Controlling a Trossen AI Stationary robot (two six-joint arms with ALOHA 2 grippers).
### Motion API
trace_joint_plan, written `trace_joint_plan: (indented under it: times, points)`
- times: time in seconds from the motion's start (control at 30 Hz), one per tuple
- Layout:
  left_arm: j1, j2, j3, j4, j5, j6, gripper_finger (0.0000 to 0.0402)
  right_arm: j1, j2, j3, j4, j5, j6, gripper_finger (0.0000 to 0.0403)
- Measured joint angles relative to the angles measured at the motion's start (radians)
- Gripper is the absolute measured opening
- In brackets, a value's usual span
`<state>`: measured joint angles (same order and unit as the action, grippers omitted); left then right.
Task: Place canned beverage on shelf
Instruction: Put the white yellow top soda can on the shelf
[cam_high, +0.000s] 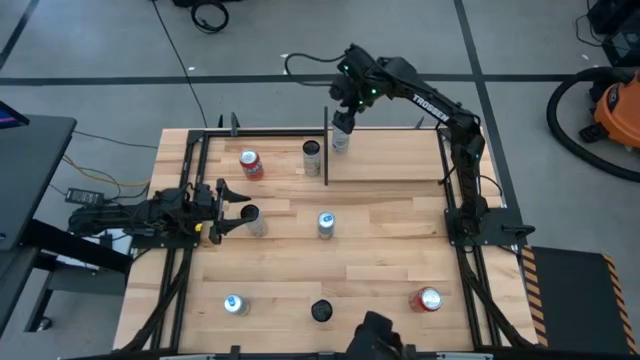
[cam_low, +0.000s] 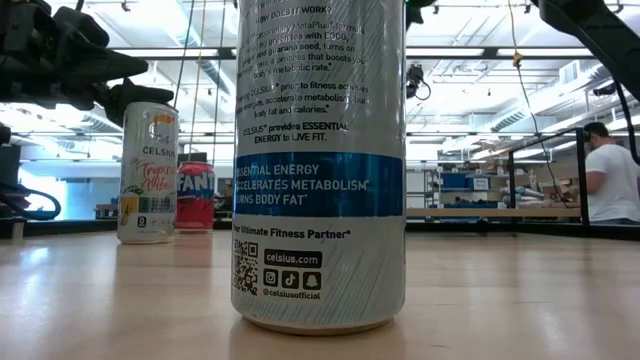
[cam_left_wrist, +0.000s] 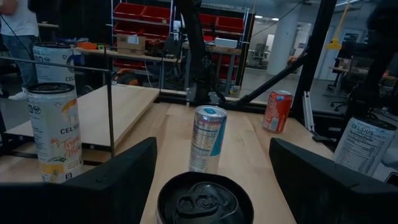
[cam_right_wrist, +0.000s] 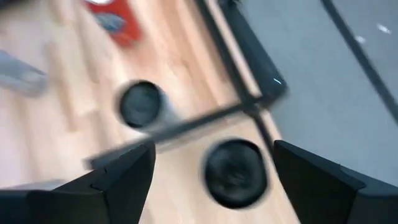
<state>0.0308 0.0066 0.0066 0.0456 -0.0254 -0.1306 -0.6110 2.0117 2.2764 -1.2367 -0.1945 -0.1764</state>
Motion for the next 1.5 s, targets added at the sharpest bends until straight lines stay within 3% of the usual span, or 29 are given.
trace_joint_plan:
  times: [0.13,0.2,0.6,1.03,1.5]
  points:
    - [0.000,0.000,0.000,-0.002,0.000,-0.016,0.0314,0.014,-0.001,0.011,0.048,-0.147,0.005,0.0332]
    - [0.000,0.000,0.000,-0.004,0.000,-0.016,0.0314,0.030,-0.001,0.011,0.069,-0.170,0.007,0.0332]
    - [0.000,0.000,0.000,-0.008,0.000,-0.016,0.0314,0.157,0.023,-0.010,0.122,0.003,-0.074,0.0332]
    - [0.000,0.000,0.000,-0.010,0.000,-0.016,0.0314,0.184,0.154,-0.010,0.123,0.019,-0.182,0.0329]
    - [0.000,0.000,0.000,-0.011,0.000,-0.016,0.0314,0.192,0.212,-0.010,0.135,0.140,-0.183,0.0329]
